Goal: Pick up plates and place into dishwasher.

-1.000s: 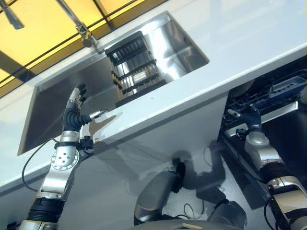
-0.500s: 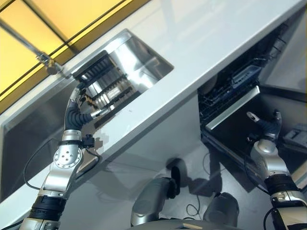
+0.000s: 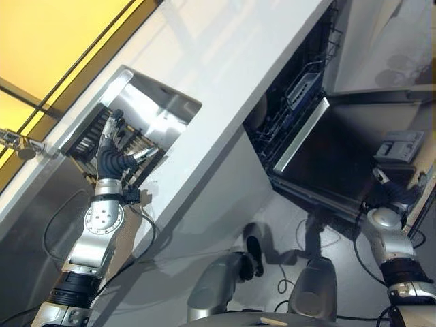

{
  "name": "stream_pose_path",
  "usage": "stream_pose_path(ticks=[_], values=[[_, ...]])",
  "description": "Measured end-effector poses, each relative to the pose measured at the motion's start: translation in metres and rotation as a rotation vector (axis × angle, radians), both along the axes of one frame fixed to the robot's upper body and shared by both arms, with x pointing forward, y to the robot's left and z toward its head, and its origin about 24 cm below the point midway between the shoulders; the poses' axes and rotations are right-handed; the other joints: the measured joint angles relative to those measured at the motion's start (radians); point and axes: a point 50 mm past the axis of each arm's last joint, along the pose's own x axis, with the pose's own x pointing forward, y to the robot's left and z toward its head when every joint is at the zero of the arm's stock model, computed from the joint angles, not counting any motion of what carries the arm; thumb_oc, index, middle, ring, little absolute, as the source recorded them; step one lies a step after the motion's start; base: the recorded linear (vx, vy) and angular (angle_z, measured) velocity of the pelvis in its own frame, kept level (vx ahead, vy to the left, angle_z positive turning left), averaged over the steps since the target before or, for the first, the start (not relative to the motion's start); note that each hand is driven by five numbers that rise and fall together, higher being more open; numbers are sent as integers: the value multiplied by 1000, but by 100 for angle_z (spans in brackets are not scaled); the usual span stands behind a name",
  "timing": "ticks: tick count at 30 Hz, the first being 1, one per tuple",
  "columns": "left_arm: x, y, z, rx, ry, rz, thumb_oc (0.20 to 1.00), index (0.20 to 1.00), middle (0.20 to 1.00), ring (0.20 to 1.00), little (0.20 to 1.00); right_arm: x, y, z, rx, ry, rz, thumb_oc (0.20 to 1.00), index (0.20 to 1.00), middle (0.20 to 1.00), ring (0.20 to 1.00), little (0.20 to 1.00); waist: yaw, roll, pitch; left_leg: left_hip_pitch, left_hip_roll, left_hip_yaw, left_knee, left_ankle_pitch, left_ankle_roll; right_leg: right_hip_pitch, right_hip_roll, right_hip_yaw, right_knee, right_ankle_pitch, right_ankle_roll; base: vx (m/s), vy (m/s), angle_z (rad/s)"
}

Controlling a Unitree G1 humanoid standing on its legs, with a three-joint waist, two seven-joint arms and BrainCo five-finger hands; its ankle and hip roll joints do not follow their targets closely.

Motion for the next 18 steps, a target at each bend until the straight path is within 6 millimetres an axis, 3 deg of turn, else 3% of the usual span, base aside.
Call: stream_pose_path(ticks=[3,6,12,16,18], values=[[0,1,0,30,-1,11,1000,1000,1000,1000,1000,-11,1,-23,106,25,-47,1000,1000,1000,1000,1000,5,-6,4,1,42,33,18,-7,-15,-27,6,-29,7,8,-22,-107,-92,-52],[1,1,-1,37,2,12,1000,1000,1000,1000,1000,-16,-6,-26,149,3,-93,1000,1000,1000,1000,1000,12,-7,7,-5,57,45,36,-9,-29,-67,8,-24,46,4,-47,-201,27,-48],[1,3,-5,24,-1,40,1000,1000,1000,1000,1000,-16,-6,-29,194,-3,-168,1000,1000,1000,1000,1000,-3,6,34,-49,120,52,142,-36,-68,-136,59,28,137,-37,-103,-58,34,-29],[0,3,-6,23,6,44,1000,1000,1000,1000,1000,-24,-6,-39,212,17,-213,1000,1000,1000,1000,1000,-6,4,35,-110,172,51,301,-38,-71,-168,79,52,225,-81,-134,14,-6,-17],[-4,4,-12,23,28,48,1000,1000,1000,1000,1000,-24,-5,-40,230,-3,-218,1000,1000,1000,1000,1000,-9,4,35,-144,175,48,353,-41,-75,-200,78,72,280,-102,-144,26,4,-15]])
